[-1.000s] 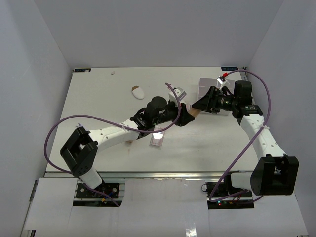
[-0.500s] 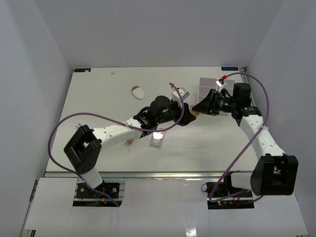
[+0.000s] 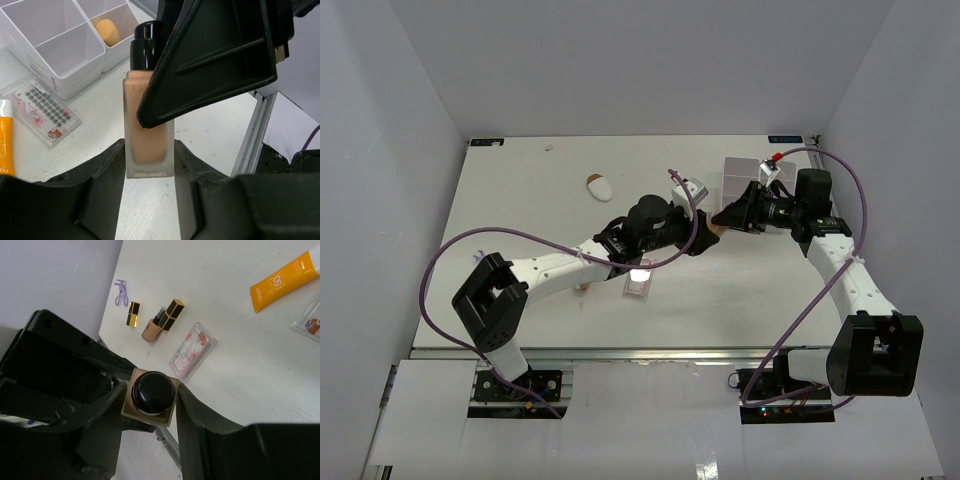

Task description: Organize the makeup

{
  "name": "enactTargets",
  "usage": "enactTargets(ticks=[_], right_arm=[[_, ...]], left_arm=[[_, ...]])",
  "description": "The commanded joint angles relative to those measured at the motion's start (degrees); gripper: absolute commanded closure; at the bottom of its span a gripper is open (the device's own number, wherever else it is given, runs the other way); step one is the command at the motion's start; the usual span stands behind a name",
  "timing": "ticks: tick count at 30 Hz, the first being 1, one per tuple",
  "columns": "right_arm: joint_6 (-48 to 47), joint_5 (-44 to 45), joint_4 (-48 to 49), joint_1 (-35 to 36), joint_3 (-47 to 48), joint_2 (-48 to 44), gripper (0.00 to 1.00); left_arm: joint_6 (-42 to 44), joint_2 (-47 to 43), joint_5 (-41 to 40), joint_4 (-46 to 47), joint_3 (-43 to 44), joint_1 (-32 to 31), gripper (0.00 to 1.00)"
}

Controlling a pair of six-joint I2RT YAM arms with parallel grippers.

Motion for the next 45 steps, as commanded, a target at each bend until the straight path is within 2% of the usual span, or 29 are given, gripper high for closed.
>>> enactTargets(ticks=[1,3,9,14,20,28,35,45], right_arm=[[-4.8,-4.8,3.8,-1.2,0.5,-1.8,0.89],[-8.6,-4.6,3.0,-3.2,1.3,-1.8,0.9],[-18.8,-1.9,-1.1,-5.9,3.9,-0.9,0.92],[-24.9,4.0,-1.7,-7.8,4.2,-0.8,0.92],[-32.4,22.9,2.9,-7.9,4.6,-1.3,0.92],[-32.5,34.9,13.6,-8.0,5.9,3.9,0.92],[-33.2,40.5,17.2,-8.0,9.7,11.3,0.92],[-32.9,47.8,25.7,-8.0,9.8,16.3,0.91]], left_arm=[[-1.4,-2.3,-1.1,2.2,1.0,0.2,0.33],[-1.3,-3.4,-2.2,1.9,0.8,0.2,0.19],[1.3,-9.6,-7.1,-3.2,-0.4,0.2,0.02],[5.6,-16.9,-9.8,-11.9,-2.7,0.3,0.02],[10.7,-29.8,-14.9,-22.9,-10.4,0.7,0.02],[12.7,-43.2,-20.5,-25.2,-23.2,0.9,0.02],[12.7,-48.3,-23.5,-26.1,-25.7,0.9,0.02],[12.6,-47.9,-24.4,-26.3,-25.8,0.9,0.02]])
